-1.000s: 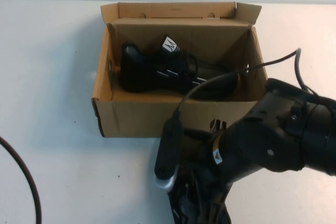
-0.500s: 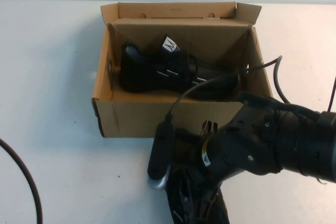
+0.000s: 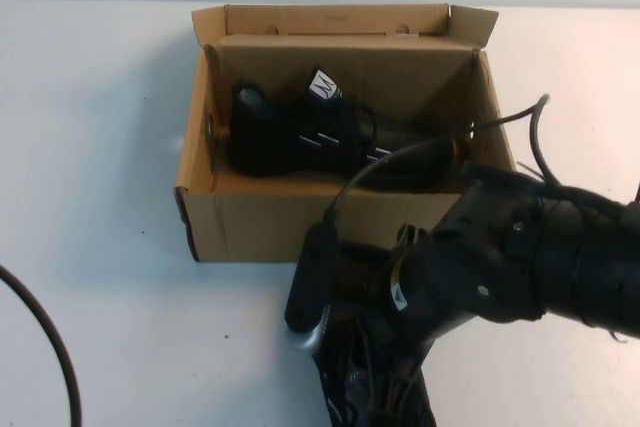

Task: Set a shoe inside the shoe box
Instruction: Pick up the shoe from the table

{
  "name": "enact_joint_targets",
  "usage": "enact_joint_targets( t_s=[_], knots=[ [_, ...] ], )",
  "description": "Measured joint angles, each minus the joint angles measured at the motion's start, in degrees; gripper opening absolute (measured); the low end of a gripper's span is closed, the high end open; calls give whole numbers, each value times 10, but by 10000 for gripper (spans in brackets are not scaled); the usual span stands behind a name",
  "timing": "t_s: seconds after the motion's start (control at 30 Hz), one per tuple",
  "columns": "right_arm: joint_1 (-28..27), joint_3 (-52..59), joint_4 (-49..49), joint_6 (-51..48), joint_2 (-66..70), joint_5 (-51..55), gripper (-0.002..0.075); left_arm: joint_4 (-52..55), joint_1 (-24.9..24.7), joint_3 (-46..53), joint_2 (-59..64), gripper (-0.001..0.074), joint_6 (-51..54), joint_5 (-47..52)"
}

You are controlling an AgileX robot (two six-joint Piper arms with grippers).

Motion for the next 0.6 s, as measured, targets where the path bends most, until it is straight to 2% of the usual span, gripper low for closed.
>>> enact_joint_targets(
  t_s=[0.27,0.43,0.6],
  knots=[
    [0,-13,-9,0,-23,15,340,-1,0,0,0,-3,0,0],
    [0,-16,-12,0,-23,23,435,-1,0,0,0,-3,0,1],
    [0,-17,-7,0,-9,26,465,-1,0,0,0,-3,0,3]
  ],
)
